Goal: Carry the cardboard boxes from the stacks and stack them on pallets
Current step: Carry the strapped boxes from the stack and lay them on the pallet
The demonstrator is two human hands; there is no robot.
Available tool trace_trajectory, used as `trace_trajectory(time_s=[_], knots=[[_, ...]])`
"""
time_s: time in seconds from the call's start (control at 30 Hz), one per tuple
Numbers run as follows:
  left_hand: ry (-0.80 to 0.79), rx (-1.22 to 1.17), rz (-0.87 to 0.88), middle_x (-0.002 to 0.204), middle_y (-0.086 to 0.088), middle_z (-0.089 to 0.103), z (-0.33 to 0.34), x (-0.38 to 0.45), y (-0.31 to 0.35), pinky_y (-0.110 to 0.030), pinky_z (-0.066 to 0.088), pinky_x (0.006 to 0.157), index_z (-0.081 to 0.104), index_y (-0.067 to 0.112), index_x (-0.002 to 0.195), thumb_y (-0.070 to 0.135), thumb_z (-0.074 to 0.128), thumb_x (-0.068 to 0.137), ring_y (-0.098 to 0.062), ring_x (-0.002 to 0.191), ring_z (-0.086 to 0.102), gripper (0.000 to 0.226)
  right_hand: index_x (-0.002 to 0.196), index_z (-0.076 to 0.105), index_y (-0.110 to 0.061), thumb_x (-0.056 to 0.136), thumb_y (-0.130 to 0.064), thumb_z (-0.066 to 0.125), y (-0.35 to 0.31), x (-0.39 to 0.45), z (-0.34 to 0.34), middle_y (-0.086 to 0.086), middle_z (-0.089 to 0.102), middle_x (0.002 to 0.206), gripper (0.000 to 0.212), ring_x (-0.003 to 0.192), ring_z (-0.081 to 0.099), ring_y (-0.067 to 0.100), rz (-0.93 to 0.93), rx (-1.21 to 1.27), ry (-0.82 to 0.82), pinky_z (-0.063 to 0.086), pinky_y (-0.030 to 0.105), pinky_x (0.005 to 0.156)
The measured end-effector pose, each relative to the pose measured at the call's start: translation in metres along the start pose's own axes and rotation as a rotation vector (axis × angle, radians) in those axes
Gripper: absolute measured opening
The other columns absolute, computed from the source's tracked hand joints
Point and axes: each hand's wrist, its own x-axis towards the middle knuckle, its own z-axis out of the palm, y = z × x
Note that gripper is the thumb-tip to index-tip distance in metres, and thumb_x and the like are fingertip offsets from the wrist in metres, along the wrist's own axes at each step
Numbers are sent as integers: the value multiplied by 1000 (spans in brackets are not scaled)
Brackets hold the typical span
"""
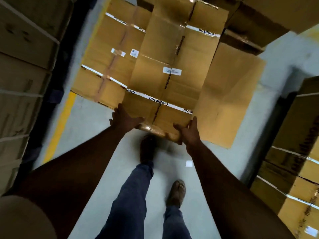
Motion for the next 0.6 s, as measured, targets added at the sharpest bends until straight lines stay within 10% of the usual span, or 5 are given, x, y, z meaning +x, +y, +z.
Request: trace_trajectory(time_s=[0.13, 0.33, 0.43, 0.6], knots=[[-80, -180, 30, 153, 1, 42, 1, 64, -28, -61, 51, 102, 15, 42, 156, 73, 90, 37, -34, 138, 46, 144, 149, 48, -20, 93, -18, 72, 4, 17, 0, 0, 64, 138, 61, 119, 63, 21, -75, -139, 195, 51, 36, 101], [-101, -317, 18, 145, 1, 49, -17, 29, -6, -59, 60, 86, 29, 33, 154, 48, 96, 53, -34, 129, 53, 122, 136, 57, -30, 93, -23, 71, 7, 33, -6, -6, 67, 125, 46, 117, 64, 26, -43, -107, 13, 54, 52, 103], [8, -296, 40, 141, 1, 55, -22, 6, -10, -56, 63, 76, 43, 33, 148, 71, 89, 53, -32, 124, 56, 112, 132, 60, -40, 99, -36, 62, 10, 6, -20, -13, 69, 119, 33, 110, 66, 17, -191, -126, 85, 54, 48, 105], [128, -399, 154, 112, 5, 75, -28, -90, -19, -48, 59, 95, 74, 23, 123, 81, 82, 57, -21, 102, 71, 87, 143, 55, -42, 100, -49, 63, 25, -66, -60, -17, 64, 136, 45, 125, 61, 10, -282, 64, 75, 49, 42, 111]])
